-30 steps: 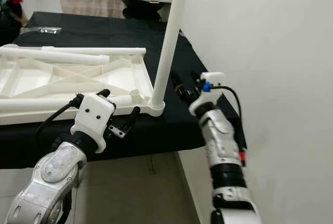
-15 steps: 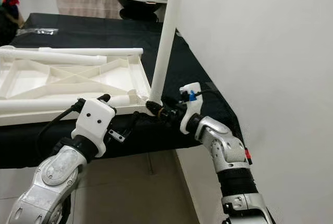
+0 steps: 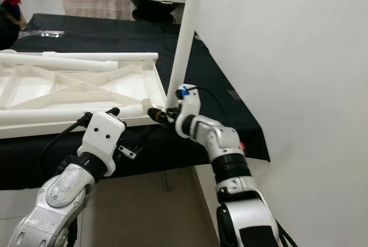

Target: Building children table

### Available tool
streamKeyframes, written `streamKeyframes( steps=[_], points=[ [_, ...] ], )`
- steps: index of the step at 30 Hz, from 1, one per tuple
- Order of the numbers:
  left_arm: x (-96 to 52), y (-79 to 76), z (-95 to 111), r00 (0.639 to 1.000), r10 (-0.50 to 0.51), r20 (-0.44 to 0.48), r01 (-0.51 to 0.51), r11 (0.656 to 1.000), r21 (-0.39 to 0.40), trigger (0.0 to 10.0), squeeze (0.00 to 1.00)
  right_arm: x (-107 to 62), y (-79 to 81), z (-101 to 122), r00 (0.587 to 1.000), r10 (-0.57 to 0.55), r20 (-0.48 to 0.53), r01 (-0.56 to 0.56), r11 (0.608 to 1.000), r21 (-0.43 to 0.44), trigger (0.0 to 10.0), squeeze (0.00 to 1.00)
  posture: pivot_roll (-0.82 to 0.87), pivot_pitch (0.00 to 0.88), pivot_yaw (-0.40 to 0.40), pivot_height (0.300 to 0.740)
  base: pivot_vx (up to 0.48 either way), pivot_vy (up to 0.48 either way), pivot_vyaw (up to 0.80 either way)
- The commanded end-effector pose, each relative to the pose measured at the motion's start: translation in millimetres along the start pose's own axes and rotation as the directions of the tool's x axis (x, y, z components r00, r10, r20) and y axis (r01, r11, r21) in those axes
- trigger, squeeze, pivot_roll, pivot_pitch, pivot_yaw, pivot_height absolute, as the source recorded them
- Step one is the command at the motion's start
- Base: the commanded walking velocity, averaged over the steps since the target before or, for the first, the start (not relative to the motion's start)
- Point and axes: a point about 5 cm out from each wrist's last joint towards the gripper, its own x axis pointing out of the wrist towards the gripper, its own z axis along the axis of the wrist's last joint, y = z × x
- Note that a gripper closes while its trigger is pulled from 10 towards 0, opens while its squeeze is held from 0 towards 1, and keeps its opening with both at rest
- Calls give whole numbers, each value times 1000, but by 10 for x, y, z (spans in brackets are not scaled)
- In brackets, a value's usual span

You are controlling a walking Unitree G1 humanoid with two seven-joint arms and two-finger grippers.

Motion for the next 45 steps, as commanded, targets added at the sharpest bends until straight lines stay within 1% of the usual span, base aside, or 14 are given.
streamKeyframes(
  steps=[1,4,7,11,15,17,21,23,30,32,34,38,42,45],
  points=[
    [-7,-22,-19,1000,-8,-8,8,1000,-9,10000,0,10,-9,-51,1000,-1,-27,1,1000,8,10000,0,59,105,-151,740,0,0,0],
    [-18,-22,-7,1000,-6,-8,6,1000,-13,10000,0,135,122,50,1000,6,-6,-6,1000,7,10000,0,64,119,-151,740,0,0,0],
    [-29,-4,-3,1000,0,-12,0,1000,-14,10000,0,233,215,159,1000,-10,1,10,999,39,10000,0,65,132,-151,740,0,0,0],
    [-39,9,-3,1000,5,-15,-5,1000,-11,10000,0,270,219,168,999,-50,-13,50,998,33,10000,0,63,143,-153,740,0,0,0],
    [-62,19,18,1000,14,-18,-15,1000,-9,10000,0,331,246,256,994,-109,2,109,994,26,10000,0,65,174,-161,740,0,0,0],
    [-62,19,18,1000,14,-18,-15,1000,-9,10000,0,331,246,256,994,-109,2,109,994,26,10000,0,65,174,-161,740,0,0,0],
    [-82,0,61,1000,15,-14,-15,1000,-18,10000,0,353,227,408,973,-226,50,225,974,30,10000,0,58,199,-166,740,0,0,0],
    [-85,-8,73,1000,14,-13,-14,1000,-22,10000,0,357,221,436,965,-257,55,256,966,30,10000,0,58,204,-167,740,0,0,0],
    [-116,-3,83,1000,16,-23,-17,1000,-26,10000,0,404,291,402,973,-231,26,231,973,-3,10000,0,56,233,-178,740,0,0,0],
    [-119,0,80,1000,17,-25,-18,1000,-26,10000,0,409,294,389,974,-227,19,227,974,-8,10000,0,56,233,-178,740,0,0,0],
    [-124,0,74,999,18,-29,-19,999,-27,10000,0,411,269,332,971,-239,0,239,970,-40,10000,0,49,240,-177,740,0,0,0],
    [-122,-4,79,999,18,-31,-19,999,-29,10000,0,424,263,256,972,-232,-33,231,972,-32,10000,0,49,239,-178,740,0,0,0],
    [-119,-3,82,999,18,-32,-19,999,-29,10000,0,434,273,243,972,-231,-40,229,973,-37,10000,0,47,237,-175,740,0,0,0],
    [-111,1,84,999,20,-32,-21,999,-28,10000,0,456,328,235,979,-197,-53,196,980,-32,10000,0,45,235,-175,740,0,0,0]
  ],
)
